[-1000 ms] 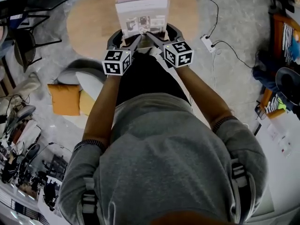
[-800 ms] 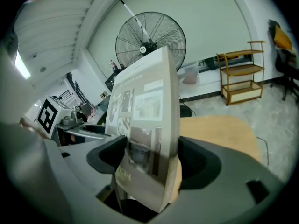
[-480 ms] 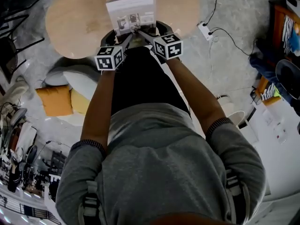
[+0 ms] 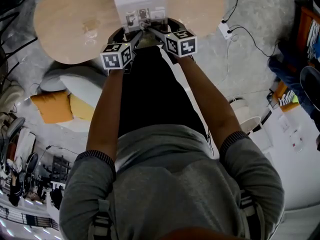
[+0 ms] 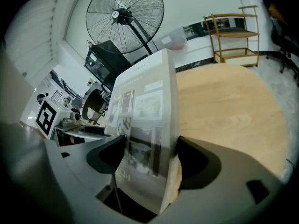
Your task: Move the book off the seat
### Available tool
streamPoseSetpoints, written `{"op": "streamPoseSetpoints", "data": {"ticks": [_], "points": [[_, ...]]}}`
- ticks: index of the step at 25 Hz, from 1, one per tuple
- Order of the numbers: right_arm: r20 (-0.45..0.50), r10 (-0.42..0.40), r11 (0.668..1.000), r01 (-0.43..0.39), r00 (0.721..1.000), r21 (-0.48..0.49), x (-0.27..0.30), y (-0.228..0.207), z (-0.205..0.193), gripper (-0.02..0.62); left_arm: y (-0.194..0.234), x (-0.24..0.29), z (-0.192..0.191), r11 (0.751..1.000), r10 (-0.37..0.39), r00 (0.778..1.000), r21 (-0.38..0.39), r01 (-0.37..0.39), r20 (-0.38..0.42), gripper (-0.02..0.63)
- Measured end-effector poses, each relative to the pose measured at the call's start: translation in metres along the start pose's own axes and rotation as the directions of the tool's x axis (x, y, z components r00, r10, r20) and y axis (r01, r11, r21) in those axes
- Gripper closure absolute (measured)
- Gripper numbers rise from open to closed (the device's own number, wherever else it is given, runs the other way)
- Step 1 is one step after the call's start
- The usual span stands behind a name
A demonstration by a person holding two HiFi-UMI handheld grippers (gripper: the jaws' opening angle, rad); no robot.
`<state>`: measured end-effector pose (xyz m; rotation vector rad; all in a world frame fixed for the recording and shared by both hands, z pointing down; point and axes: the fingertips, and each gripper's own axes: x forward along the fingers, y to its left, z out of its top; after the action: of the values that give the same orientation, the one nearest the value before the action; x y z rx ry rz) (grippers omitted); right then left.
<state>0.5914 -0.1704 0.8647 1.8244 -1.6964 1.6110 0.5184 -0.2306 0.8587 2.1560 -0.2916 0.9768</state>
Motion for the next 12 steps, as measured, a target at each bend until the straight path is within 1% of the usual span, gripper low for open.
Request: {"op": "streamPoseSetpoints", "data": {"ticks": [5, 12], "points": [[-0.021, -0.006, 1.000, 0.006, 1.000, 0.023, 0.022, -0.019, -0.012, 0.224, 0.015, 0.025, -0.014, 1.000, 0.001, 1.000, -0.031, -0.002, -0.018, 0.267], [-0.050, -0.022, 0.999, 0.024, 0.998, 0.032, 0.038, -0.029, -0.030, 0.222, 0.026, 0.041, -0.034, 0.998, -0.006, 0.998, -0.055, 0.003, -0.055, 0.267]]}}
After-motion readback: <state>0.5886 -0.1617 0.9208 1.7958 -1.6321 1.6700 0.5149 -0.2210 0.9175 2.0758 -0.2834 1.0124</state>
